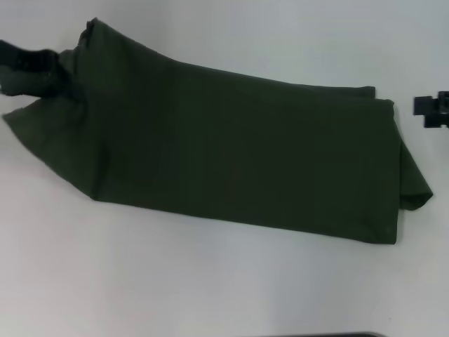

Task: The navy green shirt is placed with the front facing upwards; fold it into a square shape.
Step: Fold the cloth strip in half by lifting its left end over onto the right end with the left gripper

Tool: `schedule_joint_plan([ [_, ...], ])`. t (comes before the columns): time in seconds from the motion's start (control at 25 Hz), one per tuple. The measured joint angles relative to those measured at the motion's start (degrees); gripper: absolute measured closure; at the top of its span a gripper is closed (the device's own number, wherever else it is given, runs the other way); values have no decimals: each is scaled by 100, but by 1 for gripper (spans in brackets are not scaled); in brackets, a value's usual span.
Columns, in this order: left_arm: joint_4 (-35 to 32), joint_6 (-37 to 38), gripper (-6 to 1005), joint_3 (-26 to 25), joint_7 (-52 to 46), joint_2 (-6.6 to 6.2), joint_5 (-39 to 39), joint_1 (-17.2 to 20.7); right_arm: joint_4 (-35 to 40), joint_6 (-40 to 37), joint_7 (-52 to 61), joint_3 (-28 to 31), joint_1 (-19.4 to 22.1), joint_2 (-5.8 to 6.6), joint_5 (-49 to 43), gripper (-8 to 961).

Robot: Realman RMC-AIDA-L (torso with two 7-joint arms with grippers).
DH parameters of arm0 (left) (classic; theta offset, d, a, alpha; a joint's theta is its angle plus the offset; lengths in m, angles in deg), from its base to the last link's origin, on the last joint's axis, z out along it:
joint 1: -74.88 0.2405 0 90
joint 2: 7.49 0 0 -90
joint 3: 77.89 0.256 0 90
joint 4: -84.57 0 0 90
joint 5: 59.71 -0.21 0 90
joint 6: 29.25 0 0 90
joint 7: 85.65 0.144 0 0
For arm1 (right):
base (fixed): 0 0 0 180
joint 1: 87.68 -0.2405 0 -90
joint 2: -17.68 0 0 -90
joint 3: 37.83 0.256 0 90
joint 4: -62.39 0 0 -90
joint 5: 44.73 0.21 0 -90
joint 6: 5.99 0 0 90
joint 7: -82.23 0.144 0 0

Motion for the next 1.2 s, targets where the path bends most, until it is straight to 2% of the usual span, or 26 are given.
schedule_joint_plan([
  [0.16,-27,371,943,-2,-28,-30,381,-88,75,-20,157,197,44,142,-55,102],
  [0.28,-30,673,942,-3,-32,-18,791,-167,226,-50,323,305,61,146,-63,102],
  [0.44,5,977,942,-3,-32,74,1257,-265,280,-126,420,263,-22,118,-209,103],
  [0.68,94,1128,943,3,-48,271,1763,-422,283,-159,444,262,-154,58,-432,102],
  [1.04,166,1234,942,49,-14,719,2119,-634,287,-145,453,267,-176,51,-456,103],
  [1.2,172,1239,943,109,26,815,2123,-664,287,-158,479,266,-203,53,-456,103],
])
